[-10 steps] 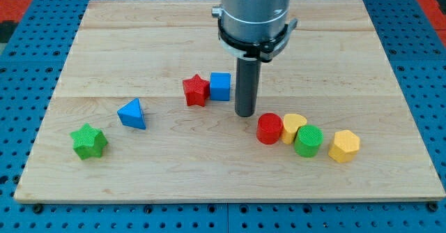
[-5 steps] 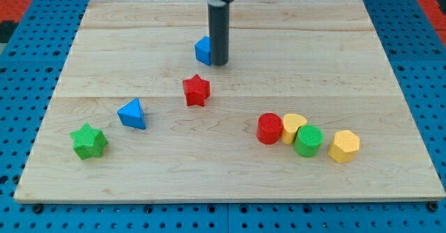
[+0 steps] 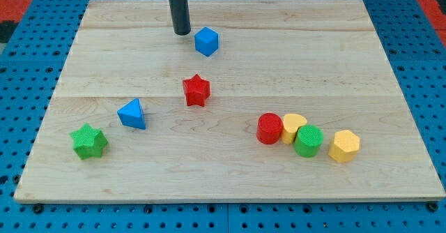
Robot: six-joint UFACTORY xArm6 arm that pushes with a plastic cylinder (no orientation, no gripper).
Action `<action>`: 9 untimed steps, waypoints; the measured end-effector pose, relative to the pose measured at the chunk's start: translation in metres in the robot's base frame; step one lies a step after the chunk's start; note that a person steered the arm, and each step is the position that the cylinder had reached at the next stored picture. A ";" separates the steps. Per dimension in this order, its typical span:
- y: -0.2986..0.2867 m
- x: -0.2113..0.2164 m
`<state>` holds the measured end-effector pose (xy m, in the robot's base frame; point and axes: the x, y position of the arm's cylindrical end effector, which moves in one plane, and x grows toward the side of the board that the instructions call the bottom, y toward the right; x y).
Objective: Push the blue cube to the center
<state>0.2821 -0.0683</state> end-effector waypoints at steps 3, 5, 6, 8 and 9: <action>0.100 0.079; 0.043 0.014; 0.068 0.052; 0.122 0.061; 0.200 0.085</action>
